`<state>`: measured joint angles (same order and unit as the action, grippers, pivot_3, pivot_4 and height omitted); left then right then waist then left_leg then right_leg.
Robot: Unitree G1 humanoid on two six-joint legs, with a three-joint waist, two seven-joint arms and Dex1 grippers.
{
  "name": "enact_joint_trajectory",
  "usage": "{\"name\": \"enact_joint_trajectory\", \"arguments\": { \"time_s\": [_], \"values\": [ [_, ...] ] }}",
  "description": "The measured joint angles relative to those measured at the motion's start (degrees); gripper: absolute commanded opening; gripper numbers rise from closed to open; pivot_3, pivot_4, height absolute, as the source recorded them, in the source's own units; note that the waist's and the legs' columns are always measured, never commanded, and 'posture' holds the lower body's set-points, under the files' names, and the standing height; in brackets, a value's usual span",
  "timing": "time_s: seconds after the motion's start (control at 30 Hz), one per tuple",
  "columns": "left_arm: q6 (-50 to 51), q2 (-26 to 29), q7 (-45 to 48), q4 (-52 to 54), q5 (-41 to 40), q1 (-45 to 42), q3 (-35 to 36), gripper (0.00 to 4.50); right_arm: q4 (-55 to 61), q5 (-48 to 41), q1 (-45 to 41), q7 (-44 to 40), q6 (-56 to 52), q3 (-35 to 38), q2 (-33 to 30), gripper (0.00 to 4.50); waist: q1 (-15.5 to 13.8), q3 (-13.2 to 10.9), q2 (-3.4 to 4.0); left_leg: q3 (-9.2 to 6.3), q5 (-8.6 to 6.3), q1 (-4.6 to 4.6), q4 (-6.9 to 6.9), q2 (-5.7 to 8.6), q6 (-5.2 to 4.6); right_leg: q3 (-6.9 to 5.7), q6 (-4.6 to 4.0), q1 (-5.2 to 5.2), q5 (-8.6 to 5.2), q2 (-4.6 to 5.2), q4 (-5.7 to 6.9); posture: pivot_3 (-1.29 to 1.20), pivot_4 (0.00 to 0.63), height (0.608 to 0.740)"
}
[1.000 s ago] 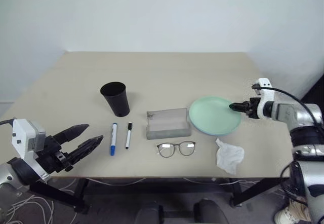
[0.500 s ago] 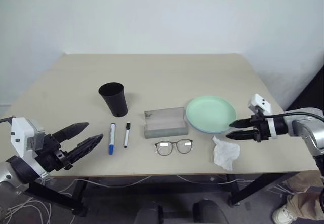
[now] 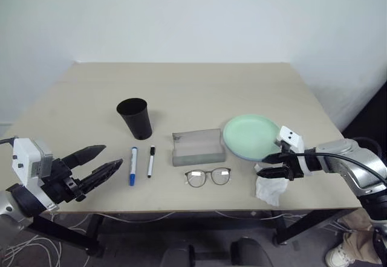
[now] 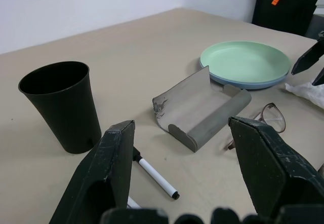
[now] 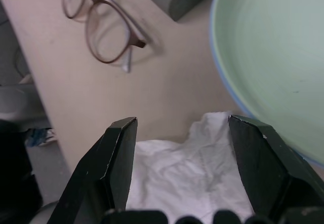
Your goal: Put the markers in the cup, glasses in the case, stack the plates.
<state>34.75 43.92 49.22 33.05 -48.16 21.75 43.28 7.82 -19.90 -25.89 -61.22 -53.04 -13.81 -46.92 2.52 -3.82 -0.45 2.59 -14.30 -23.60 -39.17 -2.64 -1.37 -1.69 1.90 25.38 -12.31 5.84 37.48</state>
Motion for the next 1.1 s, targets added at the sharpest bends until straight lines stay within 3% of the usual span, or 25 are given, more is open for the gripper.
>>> {"name": "enact_joint_trajectory", "arguments": {
  "time_s": [0.37, 0.47, 0.7, 1.1],
  "values": [
    [0.00, 0.00, -0.02, 0.04, 0.00, 0.41, 0.00, 3.11, -0.26, 3.38, 2.02, 2.85, 3.43, -4.08, 1.04, 3.09, 0.00, -0.02, -0.08, -0.05, 0.00, 0.03, -0.14, -0.06, 0.01, -0.14, -0.02, -0.05, 0.01, 0.00, 0.00, 0.00, 0.000, 0.702],
    [0.00, 0.00, -0.04, 0.04, 0.00, 0.42, 0.00, 3.11, -0.53, 4.25, 2.06, 2.83, 4.35, -4.55, 1.04, 2.49, -0.01, -0.02, -0.08, -0.06, 0.00, 0.03, -0.17, -0.10, 0.01, -0.21, -0.02, -0.05, 0.01, 0.01, 0.00, 0.00, 0.000, 0.702],
    [0.00, 0.00, -0.06, 0.05, 0.04, 0.41, 0.00, 3.11, -1.71, 5.93, 2.06, 2.68, 6.63, -5.15, 1.03, 0.03, -0.01, -0.02, -0.09, -0.07, -0.01, 0.01, -0.14, -0.12, 0.02, -0.25, -0.02, -0.04, 0.01, 0.01, 0.01, 0.00, 0.000, 0.702],
    [0.00, 0.00, -0.05, 0.05, 0.06, 0.37, -0.02, 3.11, -1.74, 6.11, 1.66, -0.91, 9.40, -5.27, 0.93, 0.01, 0.00, -0.02, -0.10, -0.08, -0.01, 0.02, -0.15, -0.12, 0.02, -0.28, -0.02, -0.06, 0.01, 0.01, 0.01, 0.00, 0.000, 0.702]
  ]
}}
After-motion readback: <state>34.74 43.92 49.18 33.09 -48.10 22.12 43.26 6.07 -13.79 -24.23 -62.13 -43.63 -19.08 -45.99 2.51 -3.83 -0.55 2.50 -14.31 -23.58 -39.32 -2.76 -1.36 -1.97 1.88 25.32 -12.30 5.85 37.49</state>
